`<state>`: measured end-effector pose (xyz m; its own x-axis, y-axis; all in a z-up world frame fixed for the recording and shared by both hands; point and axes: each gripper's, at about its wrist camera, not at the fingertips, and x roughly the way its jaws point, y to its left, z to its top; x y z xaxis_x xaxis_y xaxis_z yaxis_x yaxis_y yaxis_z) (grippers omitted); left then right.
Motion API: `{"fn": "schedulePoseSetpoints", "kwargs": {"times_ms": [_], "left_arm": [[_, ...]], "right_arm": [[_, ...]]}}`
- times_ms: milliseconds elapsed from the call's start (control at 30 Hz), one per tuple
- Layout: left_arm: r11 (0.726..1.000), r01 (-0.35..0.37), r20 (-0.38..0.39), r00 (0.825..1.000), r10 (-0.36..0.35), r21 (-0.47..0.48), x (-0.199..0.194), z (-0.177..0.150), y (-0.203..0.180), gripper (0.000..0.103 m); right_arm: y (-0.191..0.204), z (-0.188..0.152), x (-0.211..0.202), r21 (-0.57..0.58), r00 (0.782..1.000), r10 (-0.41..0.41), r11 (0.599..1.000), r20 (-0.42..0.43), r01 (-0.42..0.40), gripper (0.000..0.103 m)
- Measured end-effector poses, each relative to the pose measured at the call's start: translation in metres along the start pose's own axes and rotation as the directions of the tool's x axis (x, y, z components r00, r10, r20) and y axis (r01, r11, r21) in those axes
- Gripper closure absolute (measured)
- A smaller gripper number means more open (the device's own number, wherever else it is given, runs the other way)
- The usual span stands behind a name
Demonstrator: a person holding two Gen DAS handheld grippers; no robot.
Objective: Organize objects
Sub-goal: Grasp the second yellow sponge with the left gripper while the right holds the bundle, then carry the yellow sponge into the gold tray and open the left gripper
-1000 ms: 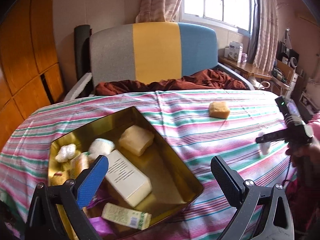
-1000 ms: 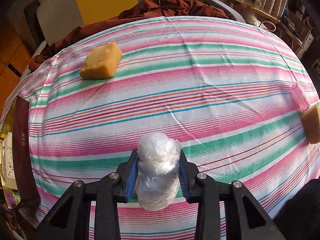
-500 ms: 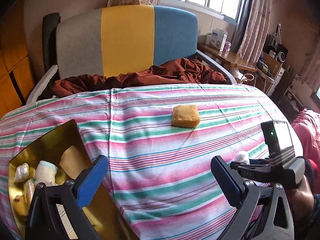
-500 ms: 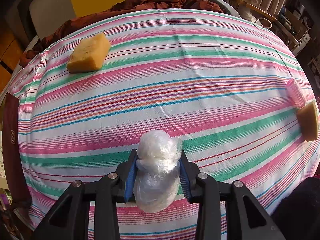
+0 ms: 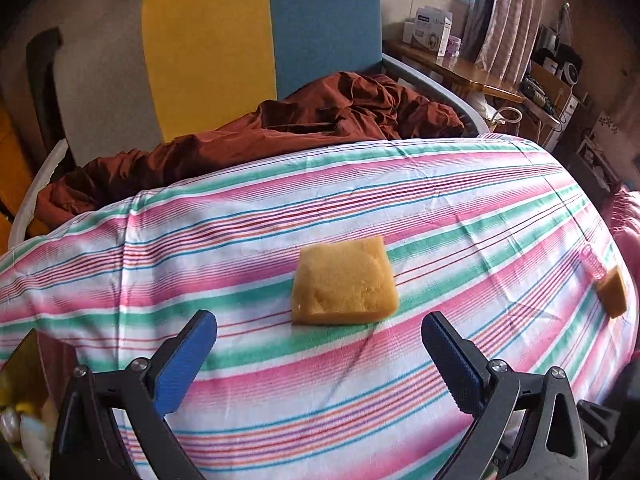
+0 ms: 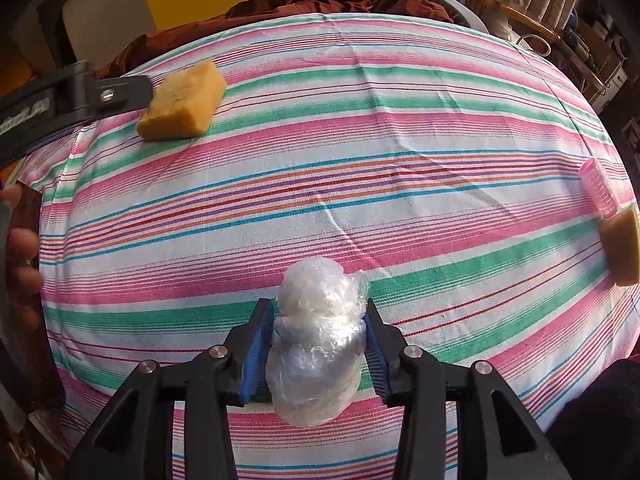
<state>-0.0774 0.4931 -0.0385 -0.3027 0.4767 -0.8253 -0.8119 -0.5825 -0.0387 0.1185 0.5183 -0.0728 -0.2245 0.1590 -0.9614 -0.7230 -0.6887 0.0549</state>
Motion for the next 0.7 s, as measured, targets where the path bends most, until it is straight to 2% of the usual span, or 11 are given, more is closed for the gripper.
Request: {"fn": "schedulePoseSetpoints", "kwargs": {"times_ms": [200,367,400,433,467,533,700], "left_arm": [[0.998,-0.033,-0.032,0.999,0.035,0.049,0.044,0.016,-0.013,0.000],[0.999,-0.039,-0.114,0.993,0.041,0.015,0.074,0.019,-0.005,0.002],[0.999,-0.035,-0.131,0.991,0.035,0.005,0.076,0.016,-0.002,0.007],[1.000,-0.028,-0.116,0.993,0.028,0.003,0.073,0.013,-0.001,0.011],[1.000,-0.018,-0.094,0.995,0.019,0.009,0.068,0.010,-0.002,0.025],[1.000,-0.001,-0.085,0.996,0.003,0.024,0.058,0.004,-0.006,0.037],[1.000,-0.003,-0.093,0.996,0.004,0.011,0.043,-0.016,-0.004,0.041]], "right_arm": [[-0.001,-0.002,-0.002,0.001,1.000,0.010,1.000,-0.002,-0.010,0.054],[-0.001,-0.004,-0.004,-0.008,1.000,0.015,1.000,-0.001,-0.015,0.051],[-0.001,-0.005,-0.004,-0.011,1.000,0.014,1.000,-0.001,-0.014,0.051],[-0.001,-0.005,-0.005,-0.012,1.000,0.012,1.000,0.000,-0.012,0.051],[-0.001,-0.006,-0.006,-0.013,1.000,0.011,1.000,0.001,-0.011,0.051],[-0.002,-0.006,-0.007,-0.015,1.000,0.009,1.000,0.002,-0.009,0.051],[-0.005,-0.008,-0.009,-0.012,1.000,0.011,1.000,0.003,-0.011,0.051]]}}
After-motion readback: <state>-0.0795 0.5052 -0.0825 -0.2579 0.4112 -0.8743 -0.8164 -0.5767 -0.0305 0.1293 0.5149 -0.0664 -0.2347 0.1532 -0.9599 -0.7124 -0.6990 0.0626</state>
